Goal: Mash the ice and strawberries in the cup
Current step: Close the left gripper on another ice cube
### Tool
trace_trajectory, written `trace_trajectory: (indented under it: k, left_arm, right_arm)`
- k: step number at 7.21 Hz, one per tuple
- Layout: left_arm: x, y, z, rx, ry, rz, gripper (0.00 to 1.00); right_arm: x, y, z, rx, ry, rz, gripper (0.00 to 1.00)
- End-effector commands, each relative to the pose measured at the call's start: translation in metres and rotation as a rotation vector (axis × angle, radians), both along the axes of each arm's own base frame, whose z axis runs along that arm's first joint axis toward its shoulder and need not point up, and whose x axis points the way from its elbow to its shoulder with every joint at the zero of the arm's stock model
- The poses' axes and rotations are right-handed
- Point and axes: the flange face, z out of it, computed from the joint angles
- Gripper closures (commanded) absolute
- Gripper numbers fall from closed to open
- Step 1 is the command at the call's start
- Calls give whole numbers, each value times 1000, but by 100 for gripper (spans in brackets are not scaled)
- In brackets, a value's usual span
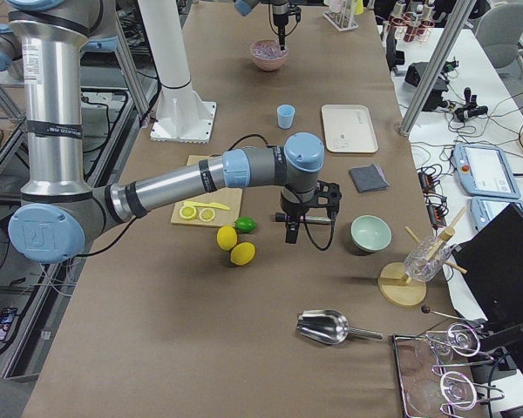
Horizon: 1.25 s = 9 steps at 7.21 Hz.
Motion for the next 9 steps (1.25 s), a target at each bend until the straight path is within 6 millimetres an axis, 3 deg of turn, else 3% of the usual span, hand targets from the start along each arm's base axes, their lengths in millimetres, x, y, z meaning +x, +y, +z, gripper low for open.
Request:
trace_trajectory:
  k: [1, 4, 9]
  left_arm:
    - [1, 0, 1, -5, -1, -1, 30]
    - [10, -4, 5, -8, -9, 3, 30]
    - [12, -2, 5, -4, -9, 14, 53]
  right_arm:
    - [0, 0, 0, 1, -1, 0, 0]
    - [0, -1, -2, 4, 0, 0, 0]
    - [0, -1, -3, 7, 0, 0, 0]
